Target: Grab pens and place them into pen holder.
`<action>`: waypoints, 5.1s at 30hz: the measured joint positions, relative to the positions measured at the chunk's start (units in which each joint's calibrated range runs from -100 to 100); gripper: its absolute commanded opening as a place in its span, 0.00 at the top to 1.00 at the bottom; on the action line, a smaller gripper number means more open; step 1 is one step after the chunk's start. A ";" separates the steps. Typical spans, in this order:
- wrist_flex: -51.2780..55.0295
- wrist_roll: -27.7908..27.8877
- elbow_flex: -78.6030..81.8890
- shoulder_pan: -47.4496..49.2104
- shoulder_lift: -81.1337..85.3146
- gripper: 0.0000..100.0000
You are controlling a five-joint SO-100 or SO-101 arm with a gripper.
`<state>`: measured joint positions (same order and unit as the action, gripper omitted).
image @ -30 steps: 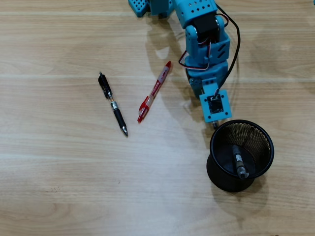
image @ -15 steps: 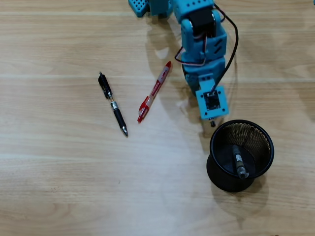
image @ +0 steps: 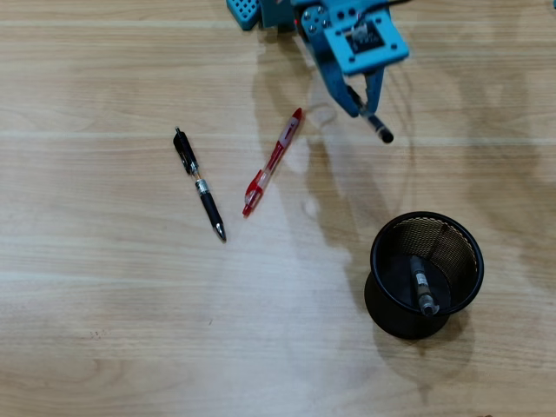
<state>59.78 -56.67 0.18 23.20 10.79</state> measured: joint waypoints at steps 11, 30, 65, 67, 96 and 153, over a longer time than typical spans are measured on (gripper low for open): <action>-23.48 2.44 -11.09 2.86 -9.60 0.98; -68.02 2.60 -11.98 3.91 -38.06 0.98; -13.03 9.47 -11.98 -0.48 -14.27 0.98; -6.21 10.82 -11.98 -1.62 -10.62 0.98; 26.67 -1.98 -7.99 -11.15 -0.51 0.97; 20.89 -2.24 -8.16 -16.10 -40.70 0.82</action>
<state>80.66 -58.91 -7.99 7.10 -29.91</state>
